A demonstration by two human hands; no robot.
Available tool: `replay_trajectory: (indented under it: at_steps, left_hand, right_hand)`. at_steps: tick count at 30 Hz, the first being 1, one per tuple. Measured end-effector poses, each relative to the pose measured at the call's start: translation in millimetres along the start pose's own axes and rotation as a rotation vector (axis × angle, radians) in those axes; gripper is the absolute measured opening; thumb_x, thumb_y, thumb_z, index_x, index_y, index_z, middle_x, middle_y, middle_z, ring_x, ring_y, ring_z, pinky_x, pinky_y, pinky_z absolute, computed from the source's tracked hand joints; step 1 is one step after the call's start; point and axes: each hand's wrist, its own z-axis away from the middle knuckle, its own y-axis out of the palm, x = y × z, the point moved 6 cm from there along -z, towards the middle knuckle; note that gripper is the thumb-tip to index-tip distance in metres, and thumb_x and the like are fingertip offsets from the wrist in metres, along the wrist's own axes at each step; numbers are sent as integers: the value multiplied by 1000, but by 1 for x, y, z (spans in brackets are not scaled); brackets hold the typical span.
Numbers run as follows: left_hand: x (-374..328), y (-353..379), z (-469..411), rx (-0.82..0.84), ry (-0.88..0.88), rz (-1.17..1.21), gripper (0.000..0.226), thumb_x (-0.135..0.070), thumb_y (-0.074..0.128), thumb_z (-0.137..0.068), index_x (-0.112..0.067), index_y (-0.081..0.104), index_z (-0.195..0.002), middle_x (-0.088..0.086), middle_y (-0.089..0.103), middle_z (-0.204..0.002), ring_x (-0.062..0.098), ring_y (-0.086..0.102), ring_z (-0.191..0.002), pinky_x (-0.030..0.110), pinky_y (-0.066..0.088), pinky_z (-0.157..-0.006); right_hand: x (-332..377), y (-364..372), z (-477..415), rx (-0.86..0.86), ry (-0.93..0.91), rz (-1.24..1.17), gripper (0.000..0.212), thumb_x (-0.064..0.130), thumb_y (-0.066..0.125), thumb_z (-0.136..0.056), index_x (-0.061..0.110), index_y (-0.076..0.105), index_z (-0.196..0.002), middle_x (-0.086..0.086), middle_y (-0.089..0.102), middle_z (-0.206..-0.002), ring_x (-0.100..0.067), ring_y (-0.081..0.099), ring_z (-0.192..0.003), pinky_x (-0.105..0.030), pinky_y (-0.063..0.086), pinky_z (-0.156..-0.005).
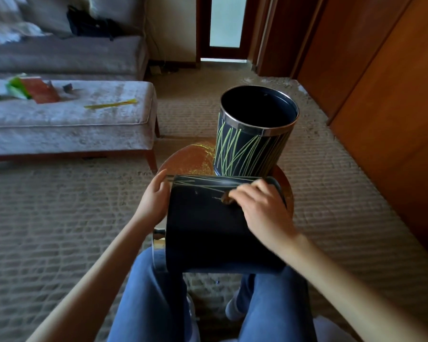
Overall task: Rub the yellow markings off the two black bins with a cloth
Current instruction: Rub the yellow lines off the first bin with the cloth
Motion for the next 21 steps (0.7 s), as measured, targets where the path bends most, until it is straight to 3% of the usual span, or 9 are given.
replay_trajectory:
  at_steps: [1,3,6,12,14,19,21]
  left_hand:
    - [1,0,-3,8,-10,9,62,-48,43,-80,-35,52,-139,4,70,-124,22,68,-111,60,50,-101]
    - [4,-1,-9,6,-18,24,60,-50,45,-80,-37,52,-139,-1,65,-134,18,63,-122,53,46,-108]
    - [12,-1,-11,14,3,45,57,-53,46,-82,-42,52,-138,-5,58,-144,17,51,-136,50,36,-117]
    - [8,1,11,6,23,142,65,-58,49,-78,-41,49,-141,-5,54,-148,15,47,-139,48,33,-119]
    - [8,1,9,7,24,146,66,-58,49,-76,-42,50,-140,-4,54,-148,16,48,-139,48,34,-119]
    - [6,1,0,6,9,173,65,-58,51,-75,-39,53,-138,-3,56,-146,16,50,-138,48,34,-119]
    - [4,2,4,14,19,180,53,-59,51,-77,-50,58,-128,-3,56,-147,16,49,-138,48,34,-119]
  right_hand:
    - [10,-5,17,-26,-28,-17,26,0,56,-92,14,72,-107,-1,69,-106,-26,55,-91,-39,46,-78]
    - [30,-13,51,-46,-116,-37,30,9,45,-102,13,74,-106,-3,69,-111,-25,55,-95,-39,45,-82]
    - [37,-13,60,-54,-208,-23,25,7,52,-98,14,74,-106,-3,70,-111,-25,57,-92,-39,46,-78]
    - [14,9,-27,2,41,23,31,-12,64,-74,11,73,-92,-4,70,-92,-30,54,-79,-39,45,-67]
    - [17,9,-27,2,51,37,29,-8,55,-80,9,73,-93,-5,69,-92,-30,53,-81,-39,46,-68]
    - [56,-7,41,-60,-155,-45,32,5,43,-101,13,73,-108,-3,69,-109,-25,54,-92,-38,43,-77]
    - [62,-6,51,-48,-258,-51,31,8,43,-104,14,74,-109,-3,70,-112,-24,55,-93,-38,44,-78]
